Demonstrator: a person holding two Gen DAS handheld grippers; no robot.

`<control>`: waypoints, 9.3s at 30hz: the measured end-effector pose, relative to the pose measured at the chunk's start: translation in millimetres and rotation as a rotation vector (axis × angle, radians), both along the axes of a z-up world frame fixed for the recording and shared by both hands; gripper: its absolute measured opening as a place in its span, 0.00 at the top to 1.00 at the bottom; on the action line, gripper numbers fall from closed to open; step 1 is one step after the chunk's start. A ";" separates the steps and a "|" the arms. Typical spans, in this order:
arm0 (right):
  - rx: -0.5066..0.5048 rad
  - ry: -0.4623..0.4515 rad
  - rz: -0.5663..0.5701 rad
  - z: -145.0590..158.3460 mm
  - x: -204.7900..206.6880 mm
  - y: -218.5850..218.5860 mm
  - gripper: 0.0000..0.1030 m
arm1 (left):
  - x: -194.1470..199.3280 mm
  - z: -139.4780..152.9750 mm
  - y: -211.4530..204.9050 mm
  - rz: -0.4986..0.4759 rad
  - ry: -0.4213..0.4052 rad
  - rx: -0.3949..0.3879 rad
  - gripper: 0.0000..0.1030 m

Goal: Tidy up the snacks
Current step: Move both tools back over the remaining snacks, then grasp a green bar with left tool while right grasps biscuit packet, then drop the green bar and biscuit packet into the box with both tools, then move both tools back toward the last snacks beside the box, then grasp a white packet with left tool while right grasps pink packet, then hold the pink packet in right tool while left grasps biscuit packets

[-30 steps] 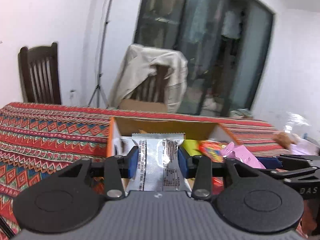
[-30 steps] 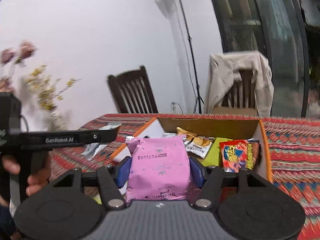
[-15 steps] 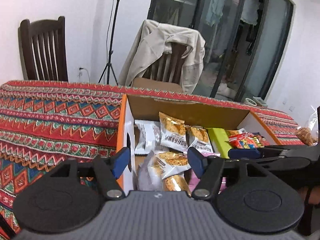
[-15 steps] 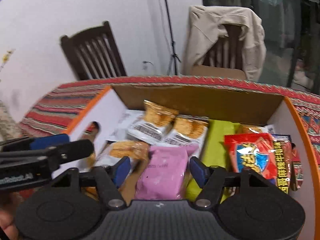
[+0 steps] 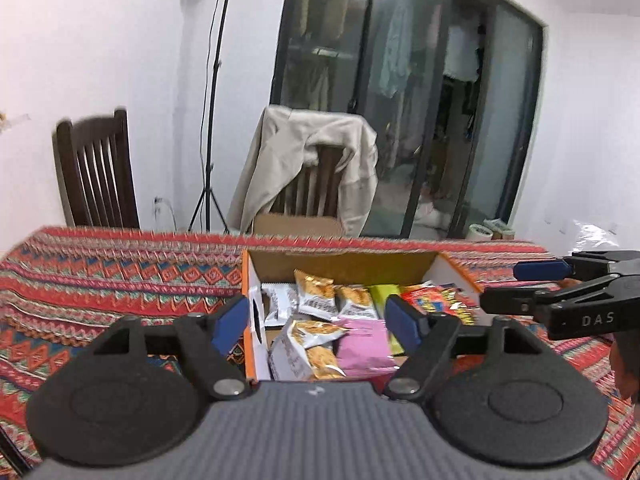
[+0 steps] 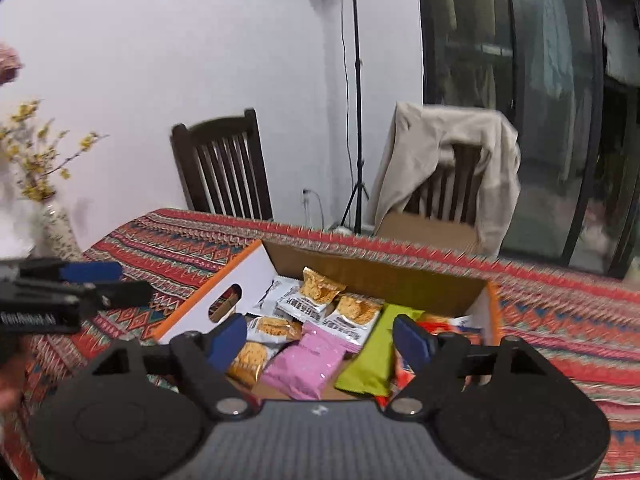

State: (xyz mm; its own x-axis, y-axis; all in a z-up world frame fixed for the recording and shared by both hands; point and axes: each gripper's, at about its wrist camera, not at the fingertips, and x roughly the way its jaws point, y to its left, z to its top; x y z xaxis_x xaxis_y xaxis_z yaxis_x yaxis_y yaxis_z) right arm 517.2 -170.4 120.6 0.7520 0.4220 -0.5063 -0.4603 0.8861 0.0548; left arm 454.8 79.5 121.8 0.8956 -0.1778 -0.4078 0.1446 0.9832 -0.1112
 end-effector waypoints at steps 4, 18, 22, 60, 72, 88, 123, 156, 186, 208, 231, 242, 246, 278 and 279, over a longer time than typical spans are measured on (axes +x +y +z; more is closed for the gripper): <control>-0.001 -0.070 0.025 18.3 -56.0 -24.1 0.18 | -56.4 9.7 -11.3 -0.010 -0.057 0.021 0.19; -0.054 -0.220 0.059 -6.2 -261.6 -67.4 0.08 | -240.7 -22.8 -58.3 0.026 -0.180 0.105 0.08; -0.053 -0.184 0.041 -30.1 -300.1 -73.2 0.08 | -267.9 -43.3 -55.2 0.044 -0.140 0.052 0.06; -0.048 0.047 -0.067 -109.3 -229.6 -64.3 0.07 | -149.5 -106.9 -8.4 0.096 0.107 0.045 0.17; -0.047 0.011 -0.019 -109.0 -121.8 -6.6 0.23 | -25.7 -127.6 -4.0 0.033 0.178 0.089 0.27; 0.038 0.089 -0.024 -124.5 -113.3 -13.6 0.62 | -64.6 -128.4 -7.9 0.077 0.165 0.068 0.63; 0.143 0.058 -0.028 -98.9 -238.4 -82.0 0.62 | -176.2 -76.9 -43.3 0.088 0.075 -0.034 0.62; 0.194 0.335 -0.130 -92.6 186.0 32.9 0.31 | 212.3 -70.9 -13.3 0.153 0.249 -0.060 0.27; 0.156 -0.089 0.030 -1.3 -189.3 -123.8 0.09 | -196.3 -21.0 -28.0 0.181 -0.113 -0.008 0.05; 0.176 0.161 -0.111 -125.7 -344.0 -135.5 0.08 | -283.0 -96.0 -46.1 0.192 0.013 0.025 0.01; 0.240 0.168 0.091 -90.7 -125.9 -32.2 0.10 | -96.2 -103.4 -16.5 0.022 0.113 -0.027 0.01; 0.155 0.265 0.115 -129.2 -3.3 38.2 0.33 | -50.2 -114.1 -5.3 -0.052 0.141 -0.038 0.01; 0.115 0.234 0.152 -125.5 -22.9 28.4 0.42 | -29.6 -112.3 -28.0 -0.142 0.110 0.023 0.01; -0.029 0.132 0.049 -138.3 -168.6 -48.0 0.34 | -113.5 -117.3 -96.3 -0.201 0.167 0.022 0.29; -0.033 0.138 0.046 -139.7 -169.2 -48.0 0.34 | -106.7 -116.5 -99.5 -0.196 0.166 0.023 0.29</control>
